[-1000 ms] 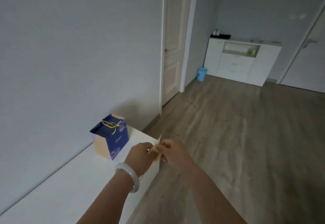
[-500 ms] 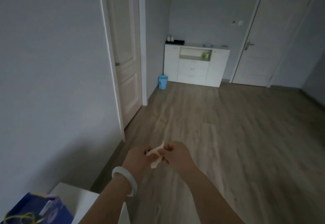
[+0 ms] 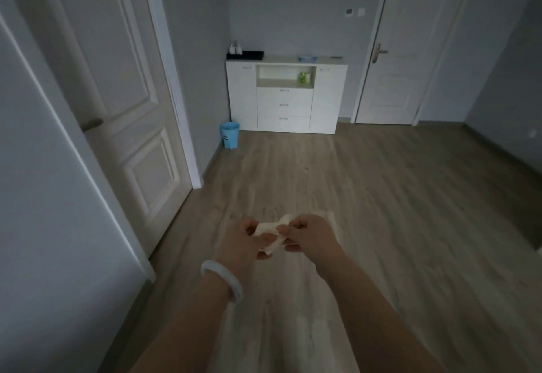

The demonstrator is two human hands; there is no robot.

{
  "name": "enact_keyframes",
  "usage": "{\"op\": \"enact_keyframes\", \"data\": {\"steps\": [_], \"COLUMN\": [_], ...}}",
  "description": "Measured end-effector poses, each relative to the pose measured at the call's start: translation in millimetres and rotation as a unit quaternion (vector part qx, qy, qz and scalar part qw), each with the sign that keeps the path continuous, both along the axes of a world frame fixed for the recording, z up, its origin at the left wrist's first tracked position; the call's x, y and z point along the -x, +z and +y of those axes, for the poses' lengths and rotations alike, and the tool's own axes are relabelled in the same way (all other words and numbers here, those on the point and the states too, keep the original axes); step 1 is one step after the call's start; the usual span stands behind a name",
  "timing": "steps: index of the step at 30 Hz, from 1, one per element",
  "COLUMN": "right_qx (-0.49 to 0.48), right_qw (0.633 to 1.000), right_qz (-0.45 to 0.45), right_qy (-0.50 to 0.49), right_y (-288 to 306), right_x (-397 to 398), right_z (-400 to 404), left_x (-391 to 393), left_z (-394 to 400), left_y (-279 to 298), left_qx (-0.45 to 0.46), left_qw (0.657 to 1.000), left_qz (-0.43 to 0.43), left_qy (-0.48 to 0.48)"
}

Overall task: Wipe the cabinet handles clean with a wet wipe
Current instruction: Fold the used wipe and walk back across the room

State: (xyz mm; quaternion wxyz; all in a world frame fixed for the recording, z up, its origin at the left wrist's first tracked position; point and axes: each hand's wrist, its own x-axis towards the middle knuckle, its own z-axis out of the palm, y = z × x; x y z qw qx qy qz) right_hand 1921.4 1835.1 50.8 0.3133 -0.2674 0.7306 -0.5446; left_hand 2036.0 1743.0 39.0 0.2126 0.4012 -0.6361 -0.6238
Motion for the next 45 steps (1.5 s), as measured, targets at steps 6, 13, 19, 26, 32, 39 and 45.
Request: {"op": "enact_keyframes", "data": {"steps": [6,13,19,26,32,39,45], "right_qx": [0.022,0.045,0.054,0.035,-0.006,-0.003,-0.012], "right_qw": [0.998,0.983,0.983,0.994,0.991,0.964,0.943], "right_qz": [-0.063,-0.175,-0.17,-0.091,0.123,0.242,0.301], "right_qy": [0.011,-0.009,-0.046,-0.043,0.057,0.107,0.139], "right_y": [7.5,-26.8,-26.7,-15.4,-13.9,-26.1,-28.6], "right_x": [124.5,235.3,317.7,413.2,508.4,646.8,729.0], "right_z": [-110.6,-267.1,-418.9,-551.2,-658.3,-807.6,-934.1], "left_x": [106.6,209.1,298.2,414.2,526.9,667.7,731.8], "left_z": [-107.1,-254.9,-405.5,-537.8,-645.1,-784.7,-892.3], "left_y": [0.3,-20.7,-28.4,-18.8,-30.5,-25.8,-14.0], "left_qx": [-0.021,-0.038,-0.099,-0.113,-0.155,-0.138,-0.137], "left_qw": [0.996,0.992,0.983,0.98,0.974,0.978,0.974], "left_qz": [0.048,0.057,0.114,0.132,0.134,0.114,0.113], "left_qy": [0.067,0.103,0.106,0.094,0.097,0.105,0.141]}}
